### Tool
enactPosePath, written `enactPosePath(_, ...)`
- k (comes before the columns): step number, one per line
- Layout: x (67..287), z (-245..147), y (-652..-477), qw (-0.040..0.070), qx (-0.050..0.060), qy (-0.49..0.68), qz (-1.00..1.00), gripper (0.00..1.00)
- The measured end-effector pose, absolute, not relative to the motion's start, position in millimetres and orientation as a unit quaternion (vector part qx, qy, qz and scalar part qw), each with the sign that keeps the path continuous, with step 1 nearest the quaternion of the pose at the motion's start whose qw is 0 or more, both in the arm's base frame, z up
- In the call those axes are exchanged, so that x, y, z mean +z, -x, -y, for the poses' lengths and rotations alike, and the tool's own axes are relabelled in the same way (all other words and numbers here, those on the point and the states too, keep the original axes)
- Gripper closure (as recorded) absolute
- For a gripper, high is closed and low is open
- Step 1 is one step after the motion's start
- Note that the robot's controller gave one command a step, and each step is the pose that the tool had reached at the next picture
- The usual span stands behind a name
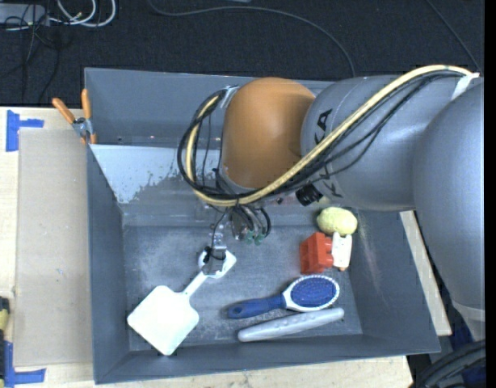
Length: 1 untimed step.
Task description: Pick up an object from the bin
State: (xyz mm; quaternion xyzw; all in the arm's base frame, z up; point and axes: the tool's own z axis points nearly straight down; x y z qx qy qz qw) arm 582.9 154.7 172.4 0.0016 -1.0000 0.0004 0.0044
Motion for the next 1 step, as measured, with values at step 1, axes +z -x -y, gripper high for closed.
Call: enactPosePath(1, 177.4, -154.0, -584.4, 0.0, 0.0, 0.0, 1.0, 0.0)
